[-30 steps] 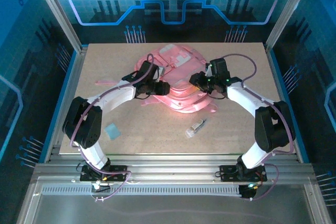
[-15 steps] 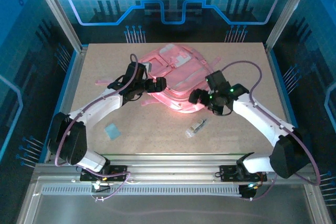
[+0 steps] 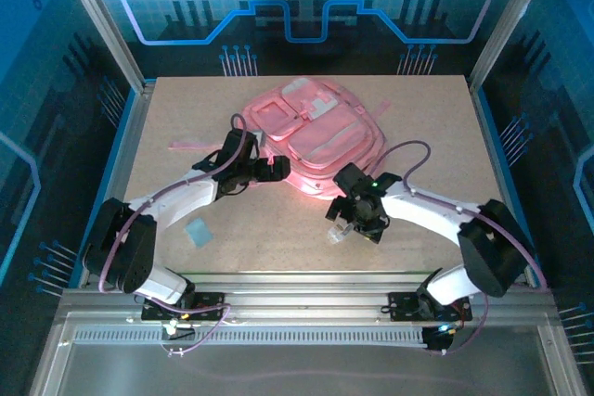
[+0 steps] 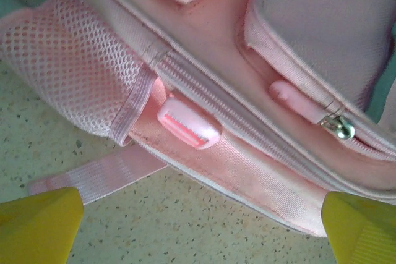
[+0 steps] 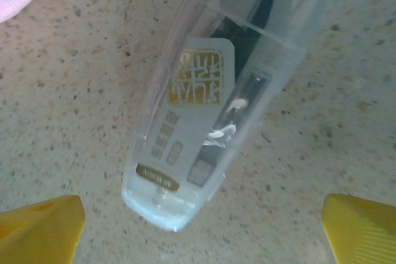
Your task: Pack the student bag
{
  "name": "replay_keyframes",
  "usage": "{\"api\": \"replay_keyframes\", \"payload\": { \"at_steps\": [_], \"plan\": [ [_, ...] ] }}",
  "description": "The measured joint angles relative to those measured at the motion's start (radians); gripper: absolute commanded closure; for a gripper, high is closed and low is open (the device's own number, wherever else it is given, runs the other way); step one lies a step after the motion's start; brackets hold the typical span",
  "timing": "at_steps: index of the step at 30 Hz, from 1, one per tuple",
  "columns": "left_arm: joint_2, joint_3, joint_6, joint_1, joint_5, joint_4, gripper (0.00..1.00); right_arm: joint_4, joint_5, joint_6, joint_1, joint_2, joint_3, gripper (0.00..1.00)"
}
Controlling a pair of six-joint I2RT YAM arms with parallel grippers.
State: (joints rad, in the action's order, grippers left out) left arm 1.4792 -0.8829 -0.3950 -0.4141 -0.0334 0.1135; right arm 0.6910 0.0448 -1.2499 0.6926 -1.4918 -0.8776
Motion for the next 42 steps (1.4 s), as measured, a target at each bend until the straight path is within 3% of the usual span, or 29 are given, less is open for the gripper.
{"api": "replay_keyframes", "payload": {
  "at_steps": [6, 13, 18, 21, 23, 26, 28, 38, 42],
  "plan": [
    [-0.042, 0.018, 0.001, 0.0, 0.003, 0.0, 0.01, -0.057, 0.011, -0.046, 0.01, -0.089, -0.026, 0.15],
    [-0.055, 0.02, 0.002, 0.0, 0.011, 0.0, 0.01, -0.076, 0.037, -0.079, 0.01, -0.098, -0.025, 0.42],
    [-0.055, 0.02, 0.002, 0.0, 0.011, 0.0, 0.01, -0.069, 0.065, -0.071, 0.01, -0.085, -0.023, 0.51],
    [-0.055, 0.02, 0.001, 0.0, 0.011, 0.0, 0.01, -0.053, 0.087, -0.053, 0.009, -0.047, -0.02, 0.49],
    [-0.055, 0.02, 0.0, 0.0, 0.009, -0.002, 0.01, -0.048, 0.097, -0.037, 0.007, -0.02, -0.016, 0.41],
    [-0.055, 0.016, -0.002, 0.0, -0.004, -0.009, 0.01, -0.048, 0.104, -0.018, 0.003, 0.008, 0.004, 0.2],
    [-0.055, 0.008, -0.011, 0.0, -0.013, -0.014, 0.01, -0.049, 0.101, -0.006, 0.0, 0.006, 0.014, 0.15],
    [-0.055, -0.012, -0.025, 0.0, -0.024, -0.022, 0.01, -0.056, 0.108, -0.029, 0.01, -0.087, -0.015, 0.17],
    [-0.055, -0.012, -0.025, 0.0, -0.023, -0.021, 0.01, -0.057, 0.115, -0.046, 0.014, -0.127, -0.034, 0.26]
  ]
}}
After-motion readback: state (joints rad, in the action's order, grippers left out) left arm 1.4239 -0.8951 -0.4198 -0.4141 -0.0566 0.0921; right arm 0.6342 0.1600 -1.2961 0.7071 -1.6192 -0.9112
